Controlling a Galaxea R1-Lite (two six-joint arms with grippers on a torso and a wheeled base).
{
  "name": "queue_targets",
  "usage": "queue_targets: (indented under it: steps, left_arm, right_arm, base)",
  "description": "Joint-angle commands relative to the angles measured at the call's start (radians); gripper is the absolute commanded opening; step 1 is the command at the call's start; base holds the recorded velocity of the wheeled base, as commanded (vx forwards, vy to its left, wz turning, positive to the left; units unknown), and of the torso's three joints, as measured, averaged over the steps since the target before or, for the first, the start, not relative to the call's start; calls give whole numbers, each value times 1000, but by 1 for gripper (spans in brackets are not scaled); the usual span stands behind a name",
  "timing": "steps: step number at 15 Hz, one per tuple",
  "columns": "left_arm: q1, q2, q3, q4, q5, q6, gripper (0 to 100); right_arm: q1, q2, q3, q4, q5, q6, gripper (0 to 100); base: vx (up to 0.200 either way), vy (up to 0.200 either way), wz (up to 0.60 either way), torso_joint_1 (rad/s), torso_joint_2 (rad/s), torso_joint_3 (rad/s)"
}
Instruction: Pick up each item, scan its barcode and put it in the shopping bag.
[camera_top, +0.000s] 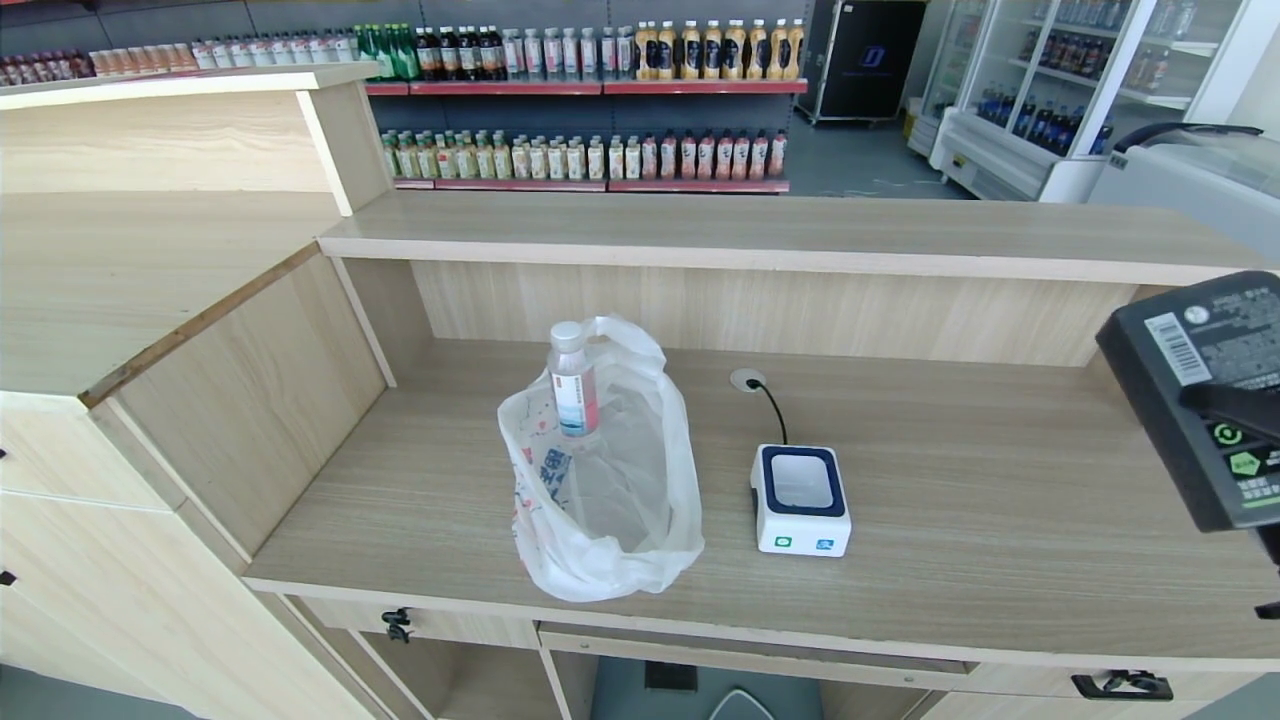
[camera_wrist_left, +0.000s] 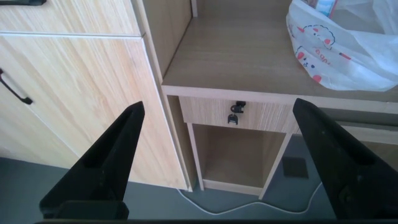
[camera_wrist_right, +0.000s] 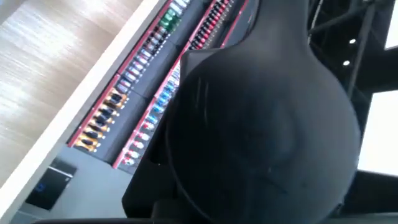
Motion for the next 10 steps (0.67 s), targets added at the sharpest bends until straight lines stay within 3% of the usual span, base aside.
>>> queue_targets:
  steps: [1,7,10]
  left_arm:
    - [0,2,0,0,1,0,100]
    - [0,2,0,0,1,0,100]
    - [0,2,0,0,1,0,100]
  right_arm:
    - [53,-79,84,-86,-1,12,0]
    - [269,55,53,-126,-3,132,0]
    - [373,164,-27,-262,-3,184,0]
  base:
    - [0,0,0,0,0,0]
    - [0,0,0,0,0,0]
    - [0,0,0,0,0,0]
